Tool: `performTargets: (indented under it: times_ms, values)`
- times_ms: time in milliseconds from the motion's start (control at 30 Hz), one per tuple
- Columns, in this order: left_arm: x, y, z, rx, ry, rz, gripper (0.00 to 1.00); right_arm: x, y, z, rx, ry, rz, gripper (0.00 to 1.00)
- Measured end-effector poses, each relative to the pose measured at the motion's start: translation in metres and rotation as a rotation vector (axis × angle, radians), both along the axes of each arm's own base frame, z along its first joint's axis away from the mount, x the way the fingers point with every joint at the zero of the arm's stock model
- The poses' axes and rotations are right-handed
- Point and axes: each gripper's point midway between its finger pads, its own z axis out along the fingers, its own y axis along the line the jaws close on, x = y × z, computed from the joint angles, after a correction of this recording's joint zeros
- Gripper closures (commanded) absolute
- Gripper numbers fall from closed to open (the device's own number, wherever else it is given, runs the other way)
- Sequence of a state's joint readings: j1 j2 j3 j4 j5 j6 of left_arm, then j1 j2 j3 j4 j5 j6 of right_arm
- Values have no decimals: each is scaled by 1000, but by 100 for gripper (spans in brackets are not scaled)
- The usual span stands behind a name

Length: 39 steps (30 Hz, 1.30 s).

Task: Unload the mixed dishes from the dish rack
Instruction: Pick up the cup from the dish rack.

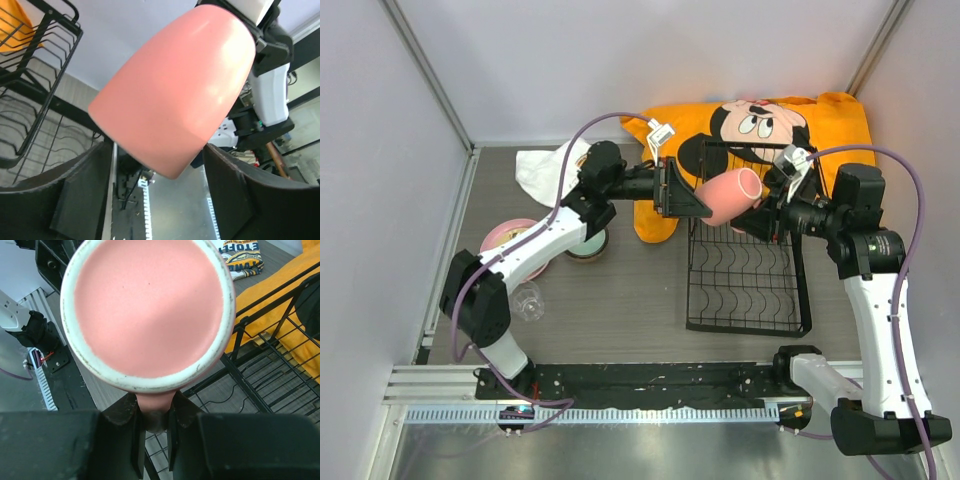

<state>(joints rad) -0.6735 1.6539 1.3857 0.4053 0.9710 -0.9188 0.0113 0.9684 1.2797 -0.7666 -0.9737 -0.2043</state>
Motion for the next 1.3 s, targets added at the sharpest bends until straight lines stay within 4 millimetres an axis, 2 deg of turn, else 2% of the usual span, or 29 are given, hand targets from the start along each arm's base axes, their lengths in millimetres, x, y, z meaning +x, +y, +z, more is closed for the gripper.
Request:
performTargets:
  times_ms: [200, 367, 500, 600, 700, 900, 933, 967, 1033, 1067, 1167, 1300]
  values:
    - [-9, -4, 14, -54, 4, -28, 41, 1, 0, -3, 1, -7, 1, 99]
    - [-13, -3, 12, -55, 32, -41, 52, 0, 1, -5, 3, -22, 5, 99]
    - [-17, -1, 14, -56, 56, -54, 73, 3, 0, -6, 1, -32, 2, 95]
    - [-26, 1, 20, -71, 61, -82, 84, 7, -1, -7, -2, -42, -9, 91]
    - [-34, 1, 27, -88, 64, -106, 90, 8, 0, -6, 10, -45, -9, 87]
    - [-37, 6, 34, -110, 62, -128, 100, 9, 8, -2, 28, -45, -8, 80]
    - [-37, 7, 35, -111, 61, -131, 100, 9, 9, -2, 28, -45, -9, 77]
    - [-37, 7, 36, -114, 58, -133, 100, 10, 9, -2, 29, -46, -10, 69]
    - [-37, 7, 38, -122, 55, -132, 100, 9, 10, -2, 26, -54, -11, 64]
    - [-38, 7, 38, -125, 52, -135, 100, 8, 10, -5, 20, -50, -12, 52]
    - [-43, 5, 40, -133, 47, -143, 100, 6, 12, -16, 10, -31, -10, 35]
    - [-44, 2, 37, -122, 51, -145, 100, 3, 14, -32, -3, 4, 0, 27]
